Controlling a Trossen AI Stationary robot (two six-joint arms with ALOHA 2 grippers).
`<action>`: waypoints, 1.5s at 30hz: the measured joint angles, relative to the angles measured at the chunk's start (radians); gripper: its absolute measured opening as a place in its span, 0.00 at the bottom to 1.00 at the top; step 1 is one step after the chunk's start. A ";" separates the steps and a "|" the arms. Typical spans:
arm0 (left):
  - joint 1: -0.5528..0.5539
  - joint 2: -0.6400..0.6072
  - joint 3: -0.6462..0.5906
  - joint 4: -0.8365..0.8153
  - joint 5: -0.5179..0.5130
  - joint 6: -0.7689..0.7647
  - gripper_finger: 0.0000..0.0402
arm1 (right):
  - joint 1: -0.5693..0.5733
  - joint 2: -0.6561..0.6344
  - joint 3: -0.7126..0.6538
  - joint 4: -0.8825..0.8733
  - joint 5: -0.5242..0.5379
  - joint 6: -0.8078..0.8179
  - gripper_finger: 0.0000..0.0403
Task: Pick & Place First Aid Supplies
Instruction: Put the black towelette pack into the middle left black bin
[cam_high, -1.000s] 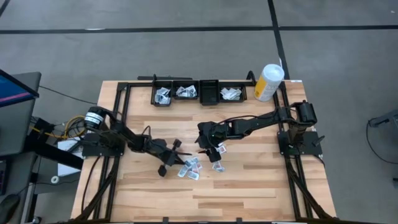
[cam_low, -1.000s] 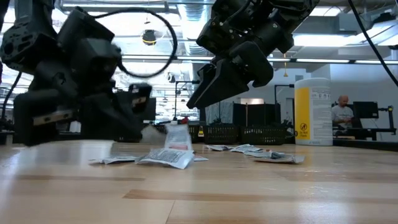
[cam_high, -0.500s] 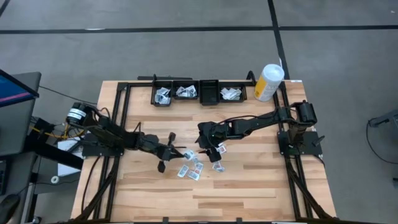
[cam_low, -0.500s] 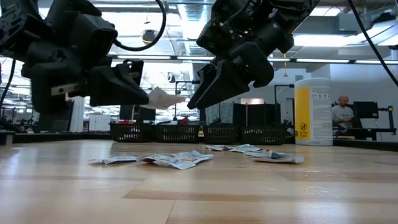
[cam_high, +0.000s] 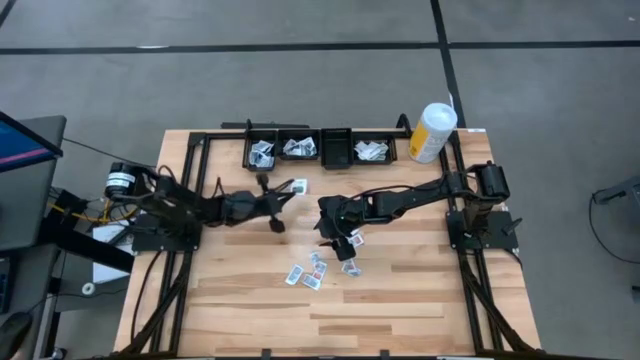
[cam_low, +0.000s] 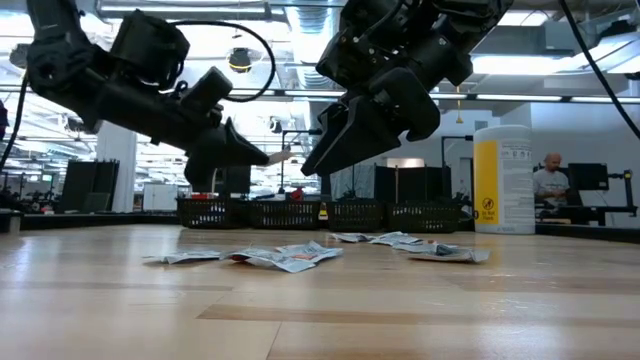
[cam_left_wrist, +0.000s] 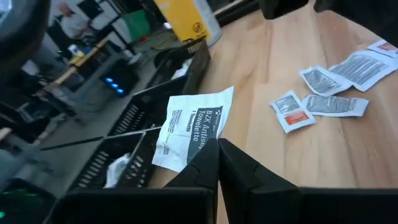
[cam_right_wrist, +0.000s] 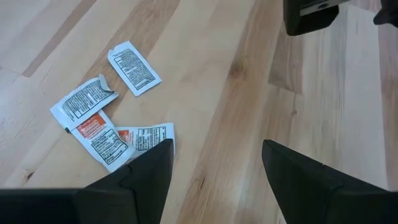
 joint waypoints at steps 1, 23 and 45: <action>0.013 0.000 0.000 0.000 0.023 -0.003 0.02 | -0.002 0.000 0.000 0.000 0.000 0.000 0.60; 0.442 0.001 0.178 0.025 0.119 -0.186 0.13 | -0.061 0.000 0.000 0.002 0.000 0.008 0.60; 0.314 0.213 0.192 -0.101 0.217 -0.336 0.16 | -0.059 0.000 0.000 -0.058 0.000 0.035 0.60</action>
